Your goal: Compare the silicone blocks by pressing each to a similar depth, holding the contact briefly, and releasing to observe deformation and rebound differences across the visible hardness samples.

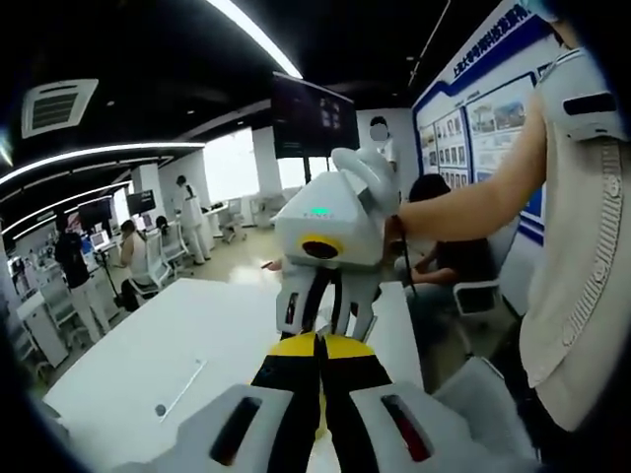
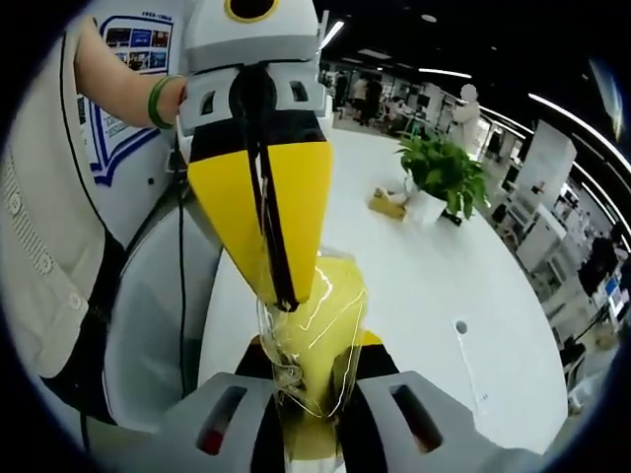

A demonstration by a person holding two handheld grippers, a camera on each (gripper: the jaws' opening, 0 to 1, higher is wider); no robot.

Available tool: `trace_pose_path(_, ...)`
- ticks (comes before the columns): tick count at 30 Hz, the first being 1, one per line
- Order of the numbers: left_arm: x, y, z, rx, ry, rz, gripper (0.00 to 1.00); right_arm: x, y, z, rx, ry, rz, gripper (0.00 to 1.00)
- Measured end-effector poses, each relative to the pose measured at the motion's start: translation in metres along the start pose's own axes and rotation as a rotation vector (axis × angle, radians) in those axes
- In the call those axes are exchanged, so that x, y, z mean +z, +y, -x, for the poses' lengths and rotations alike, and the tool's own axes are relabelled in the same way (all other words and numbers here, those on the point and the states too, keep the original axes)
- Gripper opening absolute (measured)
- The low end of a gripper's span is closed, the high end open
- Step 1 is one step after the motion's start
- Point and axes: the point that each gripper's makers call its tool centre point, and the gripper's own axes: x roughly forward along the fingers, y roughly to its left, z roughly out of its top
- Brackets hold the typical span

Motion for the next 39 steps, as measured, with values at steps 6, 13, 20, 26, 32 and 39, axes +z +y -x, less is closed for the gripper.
trace_pose_path(6,0.003,0.002,-0.001,0.007,-0.007,-0.005,0.00,0.001,-0.004,0.002,-0.016,-0.005,0.010,0.05)
trace_pose_path(13,0.004,0.004,-0.002,0.017,-0.003,0.040,0.00,0.001,-0.007,0.003,-0.020,-0.015,0.007,0.06)
trace_pose_path(20,0.002,0.006,-0.002,0.024,0.000,0.065,0.00,0.000,-0.006,0.001,-0.014,-0.023,-0.012,0.06)
trace_pose_path(26,-0.001,0.006,-0.003,0.032,0.004,0.061,0.00,-0.002,-0.007,-0.001,-0.015,-0.035,-0.025,0.08)
trace_pose_path(32,-0.004,0.006,-0.003,0.032,0.012,0.068,0.00,-0.004,-0.009,-0.003,-0.038,-0.035,0.045,0.10)
trace_pose_path(39,-0.006,0.004,-0.004,0.029,0.018,0.072,0.00,-0.006,-0.009,-0.004,-0.054,-0.035,0.106,0.12)
